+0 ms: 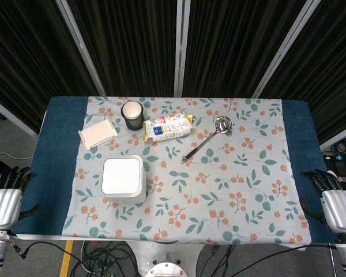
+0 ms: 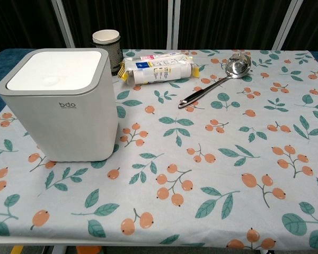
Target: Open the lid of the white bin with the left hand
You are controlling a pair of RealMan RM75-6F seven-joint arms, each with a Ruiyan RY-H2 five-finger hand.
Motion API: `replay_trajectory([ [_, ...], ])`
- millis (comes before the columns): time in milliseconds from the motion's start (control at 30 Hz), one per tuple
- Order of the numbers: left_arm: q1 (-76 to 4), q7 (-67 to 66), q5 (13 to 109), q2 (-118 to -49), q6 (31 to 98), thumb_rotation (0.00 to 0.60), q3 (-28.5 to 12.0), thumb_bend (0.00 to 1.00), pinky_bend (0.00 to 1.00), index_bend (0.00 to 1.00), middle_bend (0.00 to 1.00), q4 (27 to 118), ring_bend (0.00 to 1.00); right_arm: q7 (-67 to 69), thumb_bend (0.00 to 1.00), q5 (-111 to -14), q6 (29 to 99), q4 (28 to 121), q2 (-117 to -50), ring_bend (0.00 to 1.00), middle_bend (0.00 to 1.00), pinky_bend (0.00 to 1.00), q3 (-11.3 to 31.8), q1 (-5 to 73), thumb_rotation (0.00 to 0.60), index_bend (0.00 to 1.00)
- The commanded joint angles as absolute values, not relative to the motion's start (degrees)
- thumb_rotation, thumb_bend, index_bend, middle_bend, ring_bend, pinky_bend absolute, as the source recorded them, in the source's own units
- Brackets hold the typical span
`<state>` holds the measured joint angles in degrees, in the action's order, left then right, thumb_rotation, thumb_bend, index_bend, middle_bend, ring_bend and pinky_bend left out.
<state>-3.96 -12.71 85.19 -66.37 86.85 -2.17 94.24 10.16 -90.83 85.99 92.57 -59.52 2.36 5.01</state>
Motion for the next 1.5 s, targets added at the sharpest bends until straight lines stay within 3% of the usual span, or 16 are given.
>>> replay_trajectory([
  [33,-4.0,-12.8,85.2,-66.4,86.7,0.600,-2.2,0.00,0.01,0.24,0.14,94.3,0.08,10.3,0.30,-90.8,85.9,92.5,-59.6,0.12,0.22,0.14,2.3,5.1,0.600,0.20],
  [333,-5.0,-12.2,88.0,-65.9,87.0,0.600,-2.2,0.00,0.01,0.24,0.14,94.3,0.08,10.6,0.30,-91.0,86.4,92.3,-59.1,0.12,0.22,0.14,2.5,5.1,0.600,0.20],
  [533,-9.1,-6.6,97.5,-64.8,86.8,0.600,-1.8,0.00,0.01,0.24,0.14,93.4,0.08,10.4,0.30,-90.8,84.7,92.4,-59.2,0.12,0.22,0.14,2.0,5.5,0.600,0.20],
  [900,-18.8,-1.8,109.7,-63.8,80.8,0.600,-0.5,0.00,0.01,0.24,0.14,94.0,0.08,8.9,0.30,-88.8,80.1,92.5,-60.6,0.12,0.22,0.14,1.4,6.9,0.600,0.20],
  [1367,-25.9,-3.4,108.8,-65.4,69.6,0.600,0.6,0.00,0.01,0.24,0.14,95.4,0.08,9.5,0.30,-88.6,79.9,91.8,-60.9,0.12,0.21,0.14,1.4,7.1,0.600,0.20],
  [1500,-27.6,-5.0,106.4,-65.3,64.5,0.600,1.4,0.00,0.01,0.28,0.18,96.4,0.08,9.8,0.30,-88.5,80.1,91.5,-61.0,0.12,0.21,0.14,1.3,6.9,0.600,0.20],
])
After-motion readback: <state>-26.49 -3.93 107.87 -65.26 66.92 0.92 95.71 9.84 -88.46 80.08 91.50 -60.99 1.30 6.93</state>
